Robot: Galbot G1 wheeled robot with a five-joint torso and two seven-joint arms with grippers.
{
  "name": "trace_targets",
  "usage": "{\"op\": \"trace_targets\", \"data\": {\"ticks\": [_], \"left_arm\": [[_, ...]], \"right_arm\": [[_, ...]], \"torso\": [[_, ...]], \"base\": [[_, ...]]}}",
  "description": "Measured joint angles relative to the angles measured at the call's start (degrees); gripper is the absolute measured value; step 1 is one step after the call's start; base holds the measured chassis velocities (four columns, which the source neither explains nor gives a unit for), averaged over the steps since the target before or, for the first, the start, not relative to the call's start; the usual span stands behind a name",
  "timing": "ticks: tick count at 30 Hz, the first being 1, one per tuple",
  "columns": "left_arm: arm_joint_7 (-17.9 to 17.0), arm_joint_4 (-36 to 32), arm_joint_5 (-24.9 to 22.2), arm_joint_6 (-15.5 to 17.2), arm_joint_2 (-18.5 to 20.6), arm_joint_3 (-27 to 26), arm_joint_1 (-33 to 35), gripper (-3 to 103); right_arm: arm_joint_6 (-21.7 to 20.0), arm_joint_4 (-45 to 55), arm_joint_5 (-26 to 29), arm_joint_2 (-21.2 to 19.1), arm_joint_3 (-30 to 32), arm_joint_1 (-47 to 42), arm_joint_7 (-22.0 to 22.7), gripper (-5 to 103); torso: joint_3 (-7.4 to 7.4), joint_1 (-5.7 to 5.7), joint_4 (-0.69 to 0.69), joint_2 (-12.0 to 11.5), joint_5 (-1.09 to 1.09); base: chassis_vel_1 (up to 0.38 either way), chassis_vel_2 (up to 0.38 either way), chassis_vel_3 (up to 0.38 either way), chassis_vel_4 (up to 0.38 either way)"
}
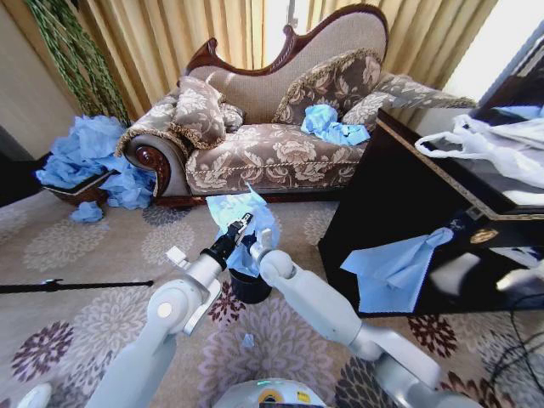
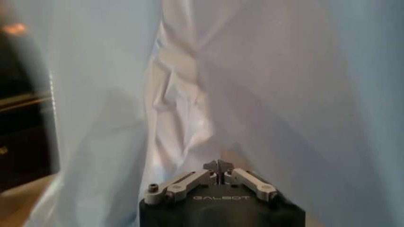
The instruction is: Place a garbage bag over the trash bin.
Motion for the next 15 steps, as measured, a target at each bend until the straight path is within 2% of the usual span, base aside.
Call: {"op": "trace_targets", "data": {"ticks": [6,15], "left_arm": [[-0.06,-2.05,0.35,-0.06,-0.23,0.15,1.54,0],[0.39,-5.47,1.66,0.14,-1.57,1.30,7.05,0]], "right_arm": [[3.45,-2.08,-4.38,2.14,1.86,-1.31,1.94,0],[3.01,-8.40,-6.45,4.86,2.99,-0.07,-0.05,0]], "torso": [[0.00,0.00,0.00,0.00,0.01],[0.01,0.00,0.02,0.00,0.01]], "base": [[0.000,0.000,0.000,0.000],[0.000,0.000,0.000,0.000]]}}
